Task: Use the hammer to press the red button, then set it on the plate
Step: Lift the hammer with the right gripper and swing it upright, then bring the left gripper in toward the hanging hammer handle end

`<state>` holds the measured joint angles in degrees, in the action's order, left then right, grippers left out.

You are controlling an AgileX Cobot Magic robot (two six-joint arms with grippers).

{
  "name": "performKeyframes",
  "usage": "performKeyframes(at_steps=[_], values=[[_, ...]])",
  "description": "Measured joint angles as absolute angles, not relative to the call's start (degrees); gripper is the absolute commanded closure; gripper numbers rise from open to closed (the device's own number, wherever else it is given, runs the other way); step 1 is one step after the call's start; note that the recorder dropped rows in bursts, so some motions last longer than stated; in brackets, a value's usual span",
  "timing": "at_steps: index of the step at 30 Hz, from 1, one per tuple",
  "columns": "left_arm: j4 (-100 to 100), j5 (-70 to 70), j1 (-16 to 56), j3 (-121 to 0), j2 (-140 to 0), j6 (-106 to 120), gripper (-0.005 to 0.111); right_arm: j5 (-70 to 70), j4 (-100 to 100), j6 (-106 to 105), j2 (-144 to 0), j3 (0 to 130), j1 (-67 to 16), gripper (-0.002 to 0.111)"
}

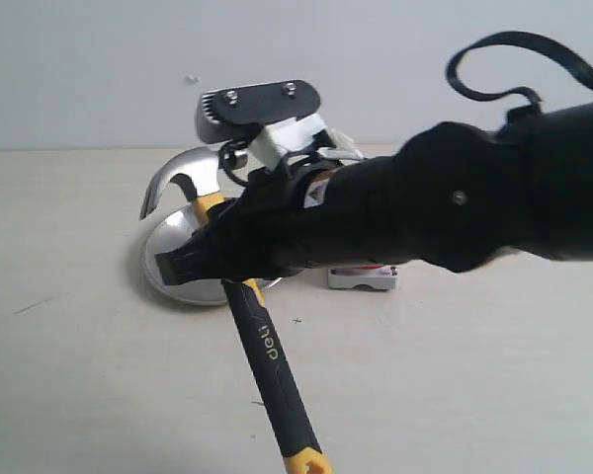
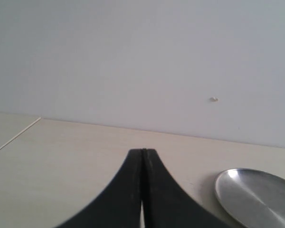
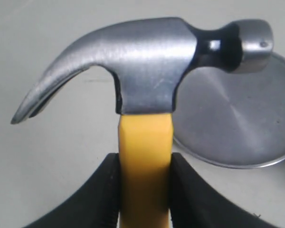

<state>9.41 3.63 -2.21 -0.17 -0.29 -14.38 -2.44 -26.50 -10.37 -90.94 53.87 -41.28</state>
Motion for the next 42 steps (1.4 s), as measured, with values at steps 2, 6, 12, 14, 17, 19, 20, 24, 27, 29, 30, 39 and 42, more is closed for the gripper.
performKeyframes(at_steps=[2,6,12,14,17,19,20,24,27,29,30,39,42], values=[[9.4,3.6,-2.2,-0.2,-0.3,-14.4,0.107,1.9,-28.4,-9.9,-88.1,50.0,-41.8,0.108],[9.4,3.6,-2.2,-0.2,-0.3,-14.4,0.107,9.1,-29.7,-8.0,-83.1,43.9,-43.2,0.108],[9.4,3.6,-2.2,-0.2,-0.3,-14.4,0.107,14.0,-29.9,-4.9,-77.9,37.2,-43.9,0.108],[9.4,3.6,-2.2,-0.2,-0.3,-14.4,0.107,16.9,-29.8,-3.3,-76.7,34.8,-44.0,0.108],[9.4,3.6,-2.2,-0.2,-0.3,-14.4,0.107,23.2,-28.0,0.9,-75.3,30.8,-44.0,0.108],[9.4,3.6,-2.2,-0.2,-0.3,-14.4,0.107,26.9,-26.1,4.5,-74.7,28.6,-44.0,0.108],[9.4,3.6,-2.2,-0.2,-0.3,-14.4,0.107,28.1,-25.2,6.3,-74.5,27.8,-44.0,0.108],[9.4,-0.6,-2.2,-0.1,-0.3,-19.8,0.107,34.4,-20.4,12.8,-74.4,25.7,-44.0,0.108],[9.4,-4.8,-2.2,-0.1,-0.3,-24.7,0.107,39.5,-18.8,16.1,-74.3,24.5,-44.0,0.108],[9.4,-7.4,-2.2,-0.1,-0.3,-25.9,0.107,42.3,-18.4,17.2,-74.3,24.0,-44.0,0.108],[9.4,-8.4,-2.2,-0.1,-0.3,-26.6,0.107,43.6,-18.3,17.5,-74.3,23.7,-44.0,0.108],[9.7,-19.5,-2.2,-0.1,-0.3,-40.0,0.107,48.6,-18.2,18.2,-74.3,23.5,-44.0,0.108],[15.3,-22.8,-2.2,-0.2,-2.5,-48.2,0.107,48.7,-18.2,18.2,-74.3,23.5,-44.0,0.108]])
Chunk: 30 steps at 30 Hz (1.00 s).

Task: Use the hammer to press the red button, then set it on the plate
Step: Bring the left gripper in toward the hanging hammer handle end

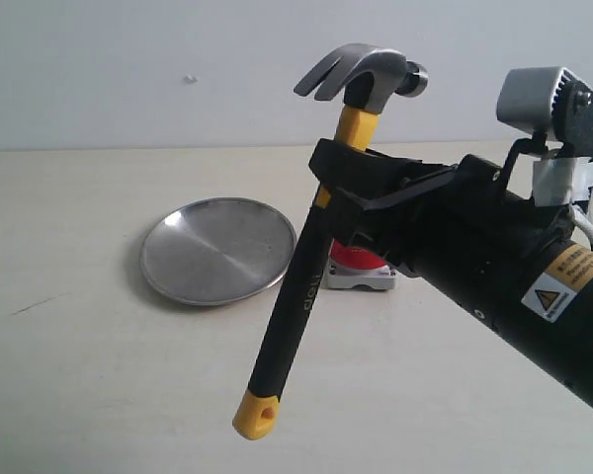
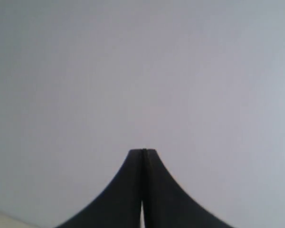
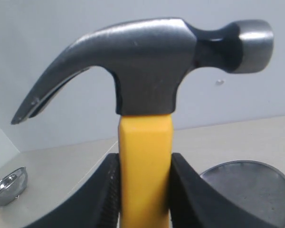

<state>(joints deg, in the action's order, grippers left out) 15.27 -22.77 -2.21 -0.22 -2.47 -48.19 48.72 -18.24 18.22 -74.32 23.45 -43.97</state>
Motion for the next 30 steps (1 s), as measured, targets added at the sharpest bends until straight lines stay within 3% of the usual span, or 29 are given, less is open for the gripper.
performKeyframes(at_steps=[7,11,16,19,21,23,25,30], values=[[56.1,-27.1,-2.2,-11.4,-28.5,-73.8,0.107,49.0,-18.2,18.2,-74.3,23.5,-44.0,0.108],[84.1,-40.6,-2.2,-23.9,-47.3,-90.9,0.107,49.0,-18.3,18.2,-74.4,23.5,-44.0,0.108],[97.7,-58.8,-2.1,-35.4,-63.1,-98.0,0.106,48.4,-18.5,18.2,-76.5,25.1,-44.0,0.108],[99.3,-63.6,-1.5,-38.6,-68.6,-97.7,0.097,47.7,-18.9,18.2,-77.8,26.0,-44.0,0.108],[99.5,-63.5,-0.7,-39.5,-71.1,-96.2,0.084,47.2,-19.1,18.2,-78.6,26.4,-44.0,0.108],[99.9,-61.7,0.7,-39.8,-72.6,-92.5,0.076,47.1,-19.7,18.2,-78.8,26.6,-44.0,0.108],[100.5,-52.7,3.3,-39.9,-73.2,-86.4,0.077,47.0,-20.0,18.3,-79.1,26.8,-44.0,0.108],[100.7,-14.9,9.5,-39.9,-73.0,-71.8,0.084,46.9,-20.0,17.5,-79.1,26.9,-44.0,0.108]])
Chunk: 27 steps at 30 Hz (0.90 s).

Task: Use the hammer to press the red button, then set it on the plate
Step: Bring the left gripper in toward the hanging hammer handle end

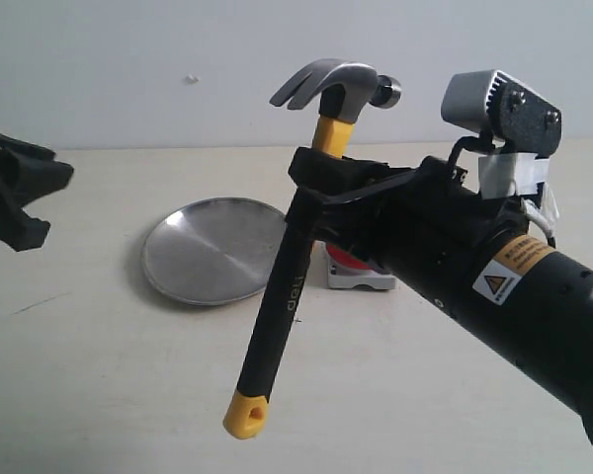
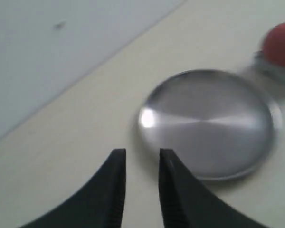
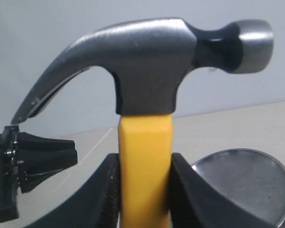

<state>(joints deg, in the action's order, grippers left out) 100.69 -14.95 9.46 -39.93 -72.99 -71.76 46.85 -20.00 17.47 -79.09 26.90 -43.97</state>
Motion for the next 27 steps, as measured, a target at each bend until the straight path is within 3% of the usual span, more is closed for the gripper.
performKeyframes(at_steps=[3,5,8,10,18,22,27], values=[[99.9,9.1,13.1,-39.9,-73.9,-68.7,0.098,46.1,-20.0,15.9,-79.1,26.9,-44.0,0.108],[90.1,23.0,14.4,-40.7,-75.7,-55.6,0.099,45.9,-20.1,15.2,-79.1,26.9,-44.0,0.108],[55.8,34.8,14.5,-45.5,-80.6,-24.4,0.099,45.9,-20.1,14.7,-79.1,26.9,-44.0,0.108],[27.6,37.3,14.7,-48.9,-82.5,-7.7,0.099,45.9,-20.1,14.7,-79.1,26.9,-44.0,0.108],[-33.6,43.6,15.2,-50.2,-82.9,44.1,0.100,45.7,-20.9,16.4,-79.1,26.9,-44.0,0.108],[-48.0,43.8,15.3,-49.7,-82.9,53.1,0.102,46.1,-24.3,16.8,-79.1,26.9,-44.0,0.108],[-51.8,41.0,15.3,-49.4,-82.9,55.5,0.101,46.2,-26.2,17.0,-79.1,26.9,-44.0,0.108]])
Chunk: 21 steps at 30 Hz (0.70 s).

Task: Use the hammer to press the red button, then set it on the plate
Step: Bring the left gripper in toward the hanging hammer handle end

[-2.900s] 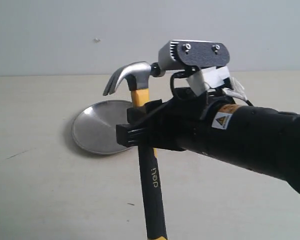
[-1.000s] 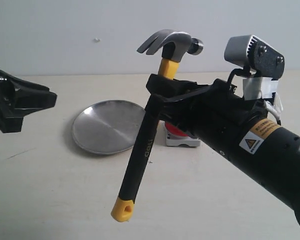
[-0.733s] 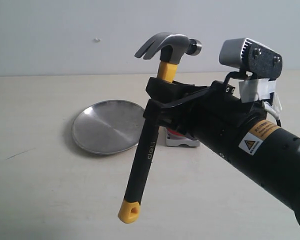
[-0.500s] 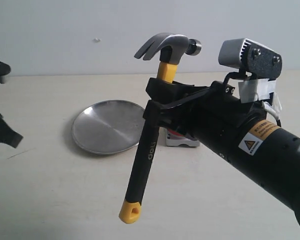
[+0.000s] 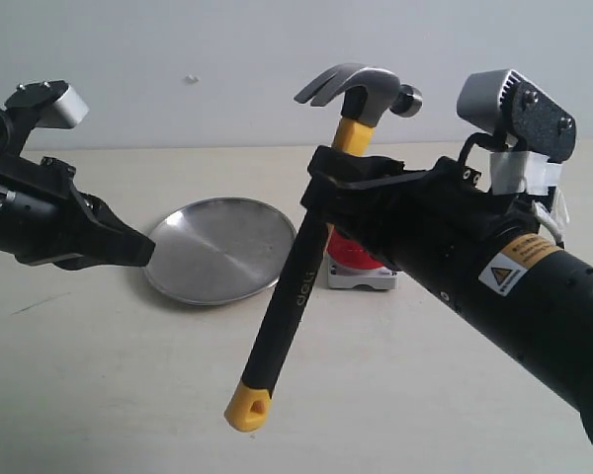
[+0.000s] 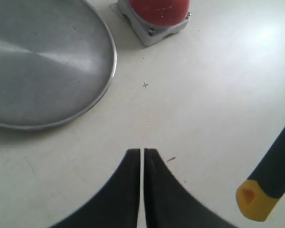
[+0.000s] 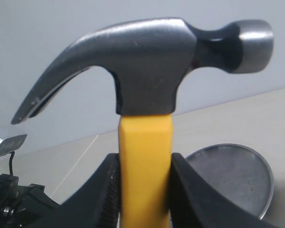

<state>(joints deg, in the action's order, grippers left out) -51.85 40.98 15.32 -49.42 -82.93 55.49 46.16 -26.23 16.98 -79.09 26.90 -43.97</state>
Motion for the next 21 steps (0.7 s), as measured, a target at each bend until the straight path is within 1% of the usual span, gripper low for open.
performKeyframes(at_steps=[21], values=[[-52.3,40.0,15.3,-49.2,-82.9,55.9,0.101,47.4,-26.4,16.0,-79.1,26.9,-44.0,0.108]])
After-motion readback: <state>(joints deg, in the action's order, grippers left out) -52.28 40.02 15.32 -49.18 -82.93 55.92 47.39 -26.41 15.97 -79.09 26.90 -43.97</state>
